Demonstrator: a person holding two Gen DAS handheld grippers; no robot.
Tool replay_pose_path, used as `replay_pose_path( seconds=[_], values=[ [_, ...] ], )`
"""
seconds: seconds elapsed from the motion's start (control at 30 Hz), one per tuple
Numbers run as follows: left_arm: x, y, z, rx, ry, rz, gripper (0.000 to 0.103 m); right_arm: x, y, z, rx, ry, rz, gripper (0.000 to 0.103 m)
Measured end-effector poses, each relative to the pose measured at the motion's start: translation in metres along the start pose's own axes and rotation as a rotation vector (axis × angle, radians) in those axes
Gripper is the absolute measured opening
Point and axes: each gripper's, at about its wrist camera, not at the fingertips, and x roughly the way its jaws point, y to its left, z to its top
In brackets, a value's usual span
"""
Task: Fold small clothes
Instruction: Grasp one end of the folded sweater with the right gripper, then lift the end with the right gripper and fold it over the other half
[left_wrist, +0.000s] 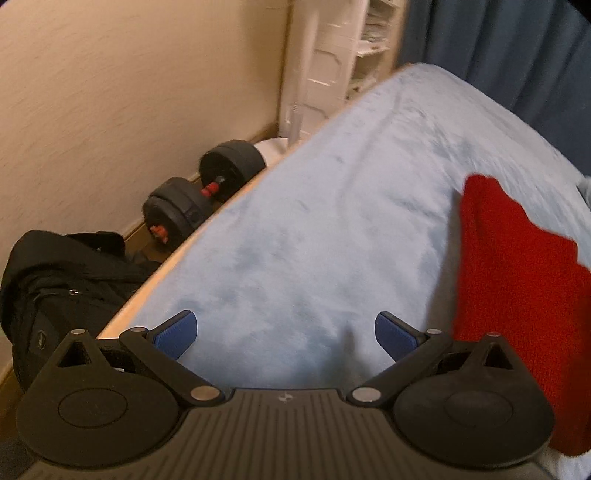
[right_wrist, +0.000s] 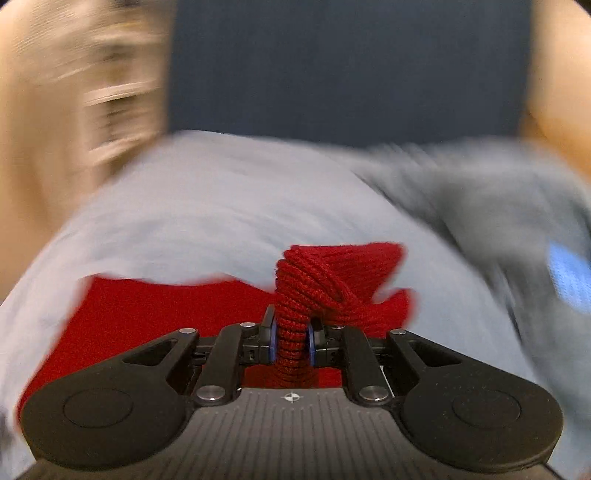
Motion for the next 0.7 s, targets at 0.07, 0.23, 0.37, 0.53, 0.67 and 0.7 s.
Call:
replay_pose_path(
  seconds=[0.07, 0.23, 0.37, 0.53, 0.67, 0.7],
  values=[
    [0.0, 0.01, 0.003, -0.029, -0.004, 0.005, 0.103, -0.004, 0.07, -0.009, -0.203, -0.033, 0.114, 0.015],
    [0.003, 0.021, 0.005, -0.074, 0.028, -0.005, 0.103, 0.01, 0.174, -0.085, -0.527, 0.113, 0.304, 0.017],
    [0.001, 0.018, 0.004, -0.054, 0.023, -0.031, 0.103, 0.003, 0.168, -0.091, -0.502, 0.081, 0.285, 0.02],
    [0.0, 0.009, 0.002, -0.033, 0.013, -0.056, 0.103, -0.022, 0.152, -0.069, -0.429, 0.009, 0.36, 0.016],
    [-0.001, 0.01, 0.003, -0.051, 0.003, -0.058, 0.103, -0.031, 0.158, -0.066, -0.477, -0.016, 0.399, 0.016],
    [-0.001, 0.01, 0.003, -0.054, 0.004, -0.06, 0.103, -0.026, 0.162, -0.073, -0.512, 0.0, 0.407, 0.016]
  ],
)
